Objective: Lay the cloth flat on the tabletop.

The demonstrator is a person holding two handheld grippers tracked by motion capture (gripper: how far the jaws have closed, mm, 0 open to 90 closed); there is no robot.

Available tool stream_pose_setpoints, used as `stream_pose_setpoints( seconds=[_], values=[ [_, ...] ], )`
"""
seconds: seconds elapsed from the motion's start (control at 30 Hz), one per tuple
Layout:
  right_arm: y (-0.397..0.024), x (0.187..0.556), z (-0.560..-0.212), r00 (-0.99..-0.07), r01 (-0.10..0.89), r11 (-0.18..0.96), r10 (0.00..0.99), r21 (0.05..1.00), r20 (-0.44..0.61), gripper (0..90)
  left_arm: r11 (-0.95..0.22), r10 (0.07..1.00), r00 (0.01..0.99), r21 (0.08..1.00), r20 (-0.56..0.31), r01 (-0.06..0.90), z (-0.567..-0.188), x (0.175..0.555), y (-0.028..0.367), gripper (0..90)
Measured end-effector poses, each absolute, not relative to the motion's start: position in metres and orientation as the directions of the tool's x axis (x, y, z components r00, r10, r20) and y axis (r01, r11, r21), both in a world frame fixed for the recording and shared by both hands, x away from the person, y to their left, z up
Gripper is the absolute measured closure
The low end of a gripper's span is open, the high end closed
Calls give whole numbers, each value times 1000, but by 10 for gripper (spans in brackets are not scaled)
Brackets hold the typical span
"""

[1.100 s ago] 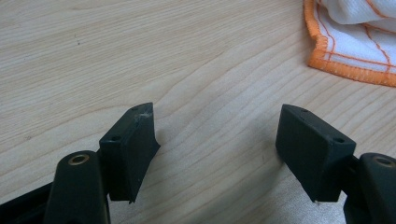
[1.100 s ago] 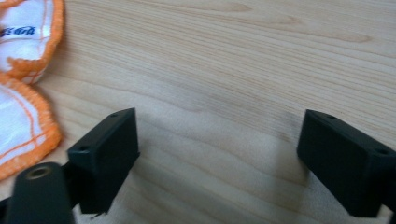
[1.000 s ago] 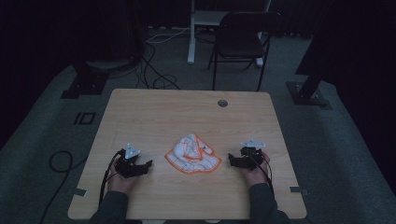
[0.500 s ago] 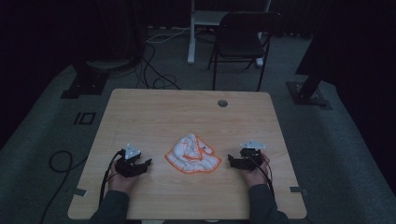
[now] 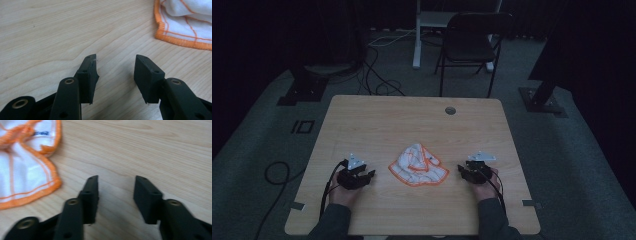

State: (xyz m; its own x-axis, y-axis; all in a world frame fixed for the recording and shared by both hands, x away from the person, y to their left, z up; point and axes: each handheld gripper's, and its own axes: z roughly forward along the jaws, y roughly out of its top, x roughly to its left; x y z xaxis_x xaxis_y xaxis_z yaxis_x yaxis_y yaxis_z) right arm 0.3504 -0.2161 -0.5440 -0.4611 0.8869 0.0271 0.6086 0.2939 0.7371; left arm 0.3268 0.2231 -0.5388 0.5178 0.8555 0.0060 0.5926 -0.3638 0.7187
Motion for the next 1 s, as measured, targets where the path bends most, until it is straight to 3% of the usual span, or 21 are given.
stream_pose_setpoints(
  seconds=[0.4,1.0],
  values=[
    [-197,342,-534,-525,566,327,851,757,26,690,-384,824,567,737,1,556,-527,332,201,549],
    [-170,341,-531,-590,519,365,808,773,15,667,-394,801,598,726,-29,563,-533,351,163,560]
  ],
)
